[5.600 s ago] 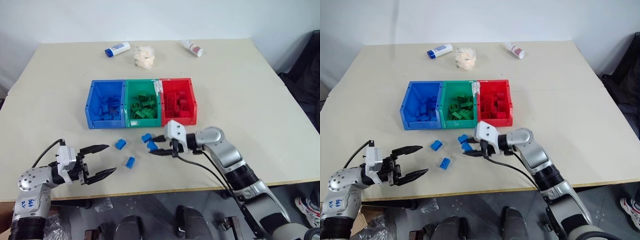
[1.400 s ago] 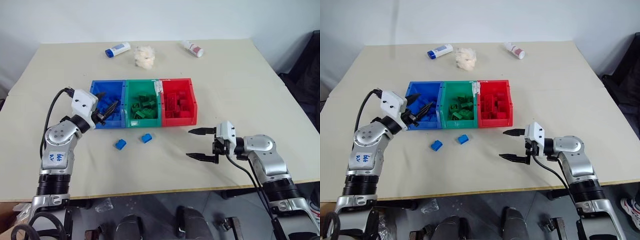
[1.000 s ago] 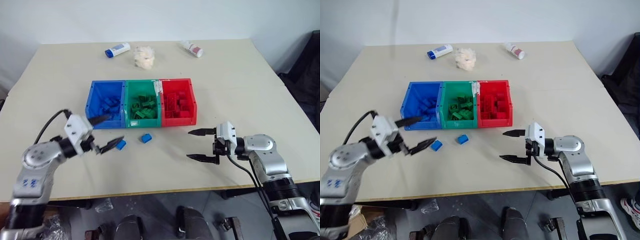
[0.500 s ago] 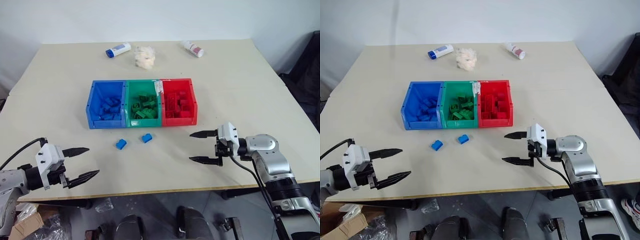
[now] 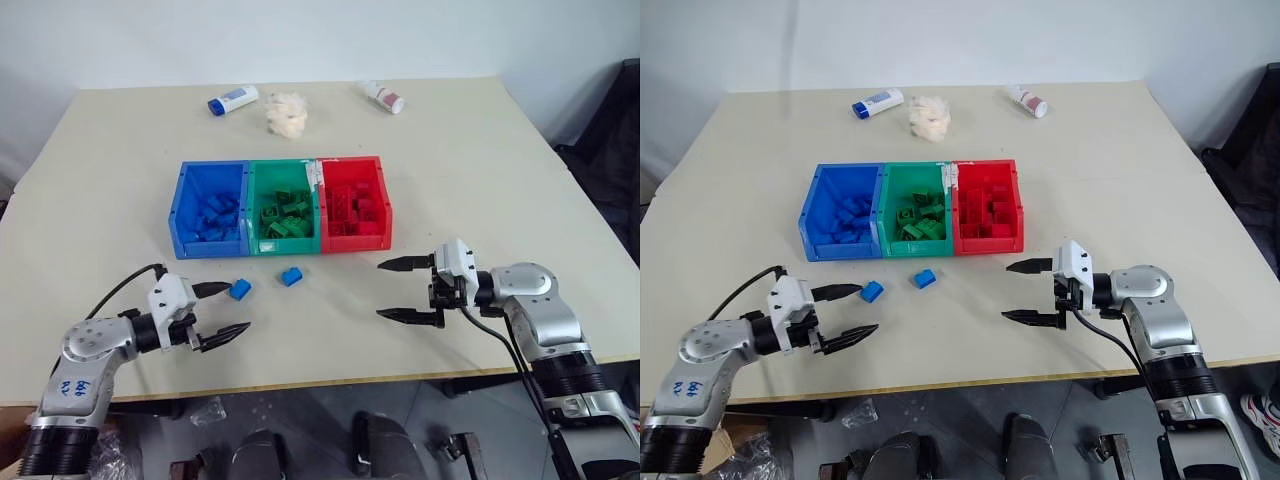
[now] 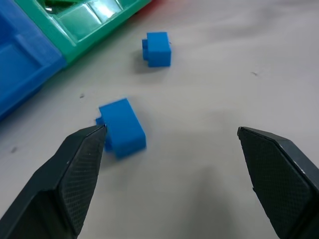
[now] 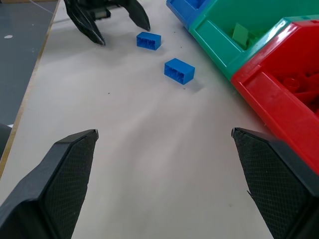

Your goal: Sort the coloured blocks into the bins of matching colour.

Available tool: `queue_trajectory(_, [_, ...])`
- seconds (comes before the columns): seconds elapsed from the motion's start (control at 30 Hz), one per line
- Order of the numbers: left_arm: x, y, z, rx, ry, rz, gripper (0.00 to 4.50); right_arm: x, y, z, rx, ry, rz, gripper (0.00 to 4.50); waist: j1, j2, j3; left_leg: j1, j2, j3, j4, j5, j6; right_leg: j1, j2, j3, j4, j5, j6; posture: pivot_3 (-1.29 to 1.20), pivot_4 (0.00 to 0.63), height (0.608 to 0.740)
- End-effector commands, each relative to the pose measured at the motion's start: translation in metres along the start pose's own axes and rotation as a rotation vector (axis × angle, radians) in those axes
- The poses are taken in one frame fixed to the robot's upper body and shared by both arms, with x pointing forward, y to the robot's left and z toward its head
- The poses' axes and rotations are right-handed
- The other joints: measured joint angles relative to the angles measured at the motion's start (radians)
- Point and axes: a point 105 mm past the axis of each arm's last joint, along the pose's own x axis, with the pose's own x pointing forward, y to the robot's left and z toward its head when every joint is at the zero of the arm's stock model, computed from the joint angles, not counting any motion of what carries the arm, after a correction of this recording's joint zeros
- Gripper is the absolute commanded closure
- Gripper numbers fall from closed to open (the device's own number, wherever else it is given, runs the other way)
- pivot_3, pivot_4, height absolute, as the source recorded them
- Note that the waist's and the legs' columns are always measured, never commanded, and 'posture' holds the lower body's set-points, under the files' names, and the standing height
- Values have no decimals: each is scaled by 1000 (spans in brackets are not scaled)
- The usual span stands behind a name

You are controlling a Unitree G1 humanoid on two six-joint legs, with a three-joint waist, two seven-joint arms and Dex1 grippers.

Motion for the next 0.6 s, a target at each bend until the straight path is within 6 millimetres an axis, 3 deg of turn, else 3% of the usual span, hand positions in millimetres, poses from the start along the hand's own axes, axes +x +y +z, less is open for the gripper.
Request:
queue_trajectory(0.03, [10, 6, -12, 1, 35, 7, 30, -6, -2, 12, -42, -25, -30, 0, 0, 0, 0, 0, 0, 0, 0, 0, 0, 0, 0, 0, 0, 0, 0, 0, 150, 740])
queue_trajectory(0.4, [15, 3, -9, 47, 24, -59, 3424, -14, 4, 8, -39, -14, -63, 0, 0, 0, 0, 1, 0, 1, 1, -1, 1, 1, 0, 1, 0, 0, 0, 0, 150, 740])
queue_trajectory(0.6, [11, 13, 21, 123, -35, -14, 3561, -15, 4, 6, -39, -11, -73, 0, 0, 0, 0, 1, 0, 1, 1, -1, 1, 0, 0, 1, 1, 0, 1, 0, 150, 740])
